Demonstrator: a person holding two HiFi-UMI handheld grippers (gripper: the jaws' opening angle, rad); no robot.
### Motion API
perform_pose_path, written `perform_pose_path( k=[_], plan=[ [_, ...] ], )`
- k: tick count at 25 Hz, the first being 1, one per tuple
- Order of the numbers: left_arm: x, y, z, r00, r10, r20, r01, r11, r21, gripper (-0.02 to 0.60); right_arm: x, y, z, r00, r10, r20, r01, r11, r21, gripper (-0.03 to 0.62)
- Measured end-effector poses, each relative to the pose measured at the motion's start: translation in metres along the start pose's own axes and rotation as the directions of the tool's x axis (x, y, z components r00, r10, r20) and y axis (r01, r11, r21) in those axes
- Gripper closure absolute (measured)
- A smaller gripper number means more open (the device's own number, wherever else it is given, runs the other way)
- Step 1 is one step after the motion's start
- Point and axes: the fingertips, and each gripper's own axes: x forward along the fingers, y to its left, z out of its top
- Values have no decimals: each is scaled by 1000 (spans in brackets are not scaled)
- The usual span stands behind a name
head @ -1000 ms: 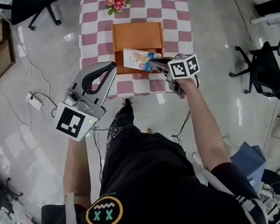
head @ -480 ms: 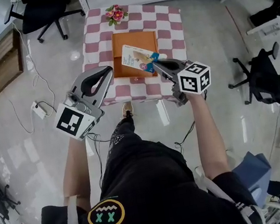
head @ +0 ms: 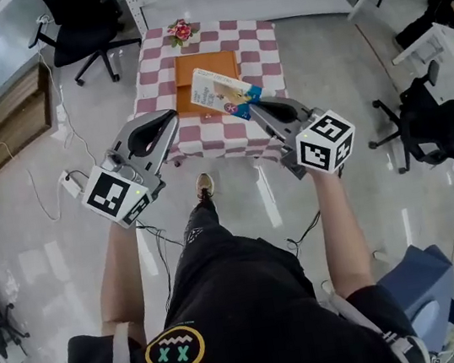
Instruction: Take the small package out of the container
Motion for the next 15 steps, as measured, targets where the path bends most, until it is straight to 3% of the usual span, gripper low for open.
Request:
perform_pose_path(
  k=[7, 15],
  plan=[
    [-42, -91, 30, 1000, 8, 3, -8, 1000, 2, 563, -82, 80, -1, 997, 14, 70, -9, 997, -78, 572],
    [-79, -136, 50, 1000, 1, -9, -1, 1000, 20, 563, -124, 141, 8, 990, 1, 140, 20, 988, -150, 572]
  ],
)
